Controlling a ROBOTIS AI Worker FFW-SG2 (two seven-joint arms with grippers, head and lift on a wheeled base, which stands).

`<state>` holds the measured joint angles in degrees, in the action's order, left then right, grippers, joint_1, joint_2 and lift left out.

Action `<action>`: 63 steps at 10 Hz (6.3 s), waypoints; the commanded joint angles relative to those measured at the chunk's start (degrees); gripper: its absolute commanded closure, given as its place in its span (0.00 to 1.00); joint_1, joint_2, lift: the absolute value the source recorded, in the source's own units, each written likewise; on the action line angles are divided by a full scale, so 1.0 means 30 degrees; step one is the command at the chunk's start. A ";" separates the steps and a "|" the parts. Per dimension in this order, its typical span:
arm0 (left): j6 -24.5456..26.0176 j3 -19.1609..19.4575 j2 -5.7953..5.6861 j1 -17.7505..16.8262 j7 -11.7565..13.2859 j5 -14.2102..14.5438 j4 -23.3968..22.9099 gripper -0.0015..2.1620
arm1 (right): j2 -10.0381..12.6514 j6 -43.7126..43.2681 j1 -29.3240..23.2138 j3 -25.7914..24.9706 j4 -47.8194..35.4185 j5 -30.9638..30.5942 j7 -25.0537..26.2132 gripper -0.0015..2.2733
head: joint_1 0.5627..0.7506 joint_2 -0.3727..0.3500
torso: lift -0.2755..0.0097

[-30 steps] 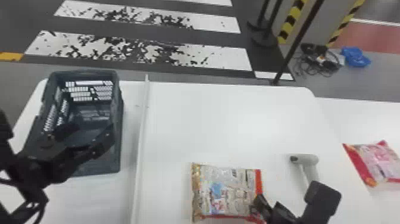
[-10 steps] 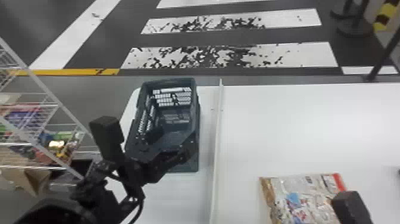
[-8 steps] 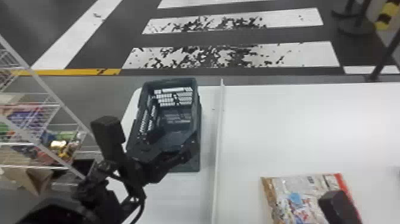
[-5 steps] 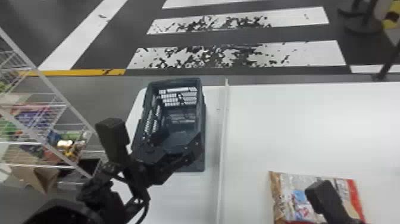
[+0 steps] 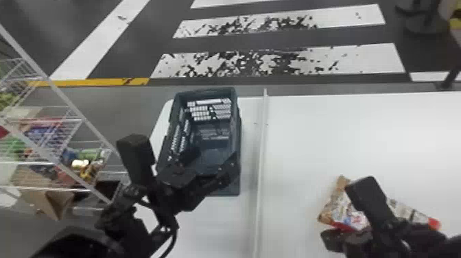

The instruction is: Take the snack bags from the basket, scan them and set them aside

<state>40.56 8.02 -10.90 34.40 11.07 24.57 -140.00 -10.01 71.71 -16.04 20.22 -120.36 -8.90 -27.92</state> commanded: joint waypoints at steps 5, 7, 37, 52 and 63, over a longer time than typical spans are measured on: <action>0.0355 -0.0329 -0.0086 0.0046 -0.0117 0.0132 -0.0971 0.02 | 0.0640 0.0399 0.1275 -0.1849 0.1360 0.1121 0.3182 0.99 | 0.70 0.68 | 0.70; 0.0531 -0.0622 -0.0115 0.0163 -0.0088 0.0161 -0.1411 0.02 | 0.0640 0.0282 0.1597 -0.3109 0.1741 0.1824 0.4237 0.99 | 0.70 0.62 | 0.70; 0.0413 -0.1618 0.0119 -0.0833 -0.0176 -0.0103 -0.0122 0.02 | 0.0259 -0.6398 -0.4497 -1.0902 -0.2536 0.7537 0.4354 0.99 | 0.70 0.25 | 0.70; -0.9430 -0.2438 -0.0262 0.2682 -0.2901 -0.3355 -0.0063 0.02 | -0.0327 -0.9152 -0.5961 -1.1136 -0.2975 0.8182 0.3211 0.99 | 0.70 0.38 | 0.70; -1.4118 -0.2321 -0.1258 0.5319 -0.2813 -0.3267 0.0640 0.02 | -0.0620 -0.9503 -0.6196 -1.5941 0.0980 0.7947 0.2684 0.05 | 0.70 0.03 | 0.70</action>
<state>-1.80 1.27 -14.67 50.66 2.64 14.70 -138.28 -11.66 43.19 -35.25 -27.96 -118.58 15.63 -19.83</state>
